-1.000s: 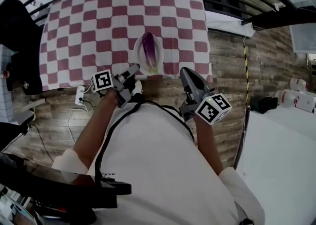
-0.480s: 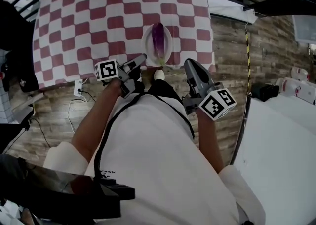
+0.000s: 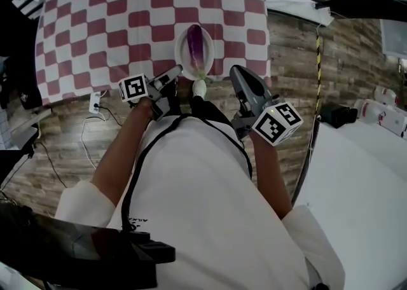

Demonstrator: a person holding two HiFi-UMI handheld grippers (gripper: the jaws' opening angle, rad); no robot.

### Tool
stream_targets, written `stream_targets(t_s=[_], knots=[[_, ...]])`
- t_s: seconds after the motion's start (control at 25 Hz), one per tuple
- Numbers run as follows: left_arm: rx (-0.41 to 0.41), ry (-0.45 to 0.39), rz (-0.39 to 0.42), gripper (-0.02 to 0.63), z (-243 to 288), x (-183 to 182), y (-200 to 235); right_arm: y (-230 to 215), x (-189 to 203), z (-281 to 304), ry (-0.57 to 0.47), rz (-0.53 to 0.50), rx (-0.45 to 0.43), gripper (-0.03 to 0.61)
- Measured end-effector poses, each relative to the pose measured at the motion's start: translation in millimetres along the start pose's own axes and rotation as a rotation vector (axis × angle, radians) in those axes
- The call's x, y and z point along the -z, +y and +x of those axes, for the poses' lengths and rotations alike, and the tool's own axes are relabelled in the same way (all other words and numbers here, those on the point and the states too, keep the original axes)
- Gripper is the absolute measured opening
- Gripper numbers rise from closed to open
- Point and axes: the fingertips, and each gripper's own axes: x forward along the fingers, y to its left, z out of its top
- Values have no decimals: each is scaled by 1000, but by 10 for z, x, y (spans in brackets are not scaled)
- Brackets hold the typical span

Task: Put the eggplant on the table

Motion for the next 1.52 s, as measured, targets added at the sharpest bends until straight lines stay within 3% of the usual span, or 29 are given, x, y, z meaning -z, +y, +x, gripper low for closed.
stream_targets(t_s=[0.24,0.36,0.48,0.56,0.68,0.84,1.0,1.52], knots=[[-66,9,41,23,50,84,275,-125,5,-84,21,2,4,8],[-24,10,-5,23,160,148,257,-204,11,-116,33,1,13,8],[-94,20,53,23,113,123,446,-267,37,-153,47,6,24,8],[-93,13,29,23,130,132,522,-311,38,-165,53,8,31,8],[-198,33,101,23,58,84,759,-365,31,-172,56,5,32,8],[-186,16,45,23,107,114,826,-401,30,-168,69,4,38,8],[-211,19,40,23,127,95,882,-412,11,-142,68,10,37,8],[-372,45,43,18,127,86,1022,-471,-20,-208,46,18,43,8]])
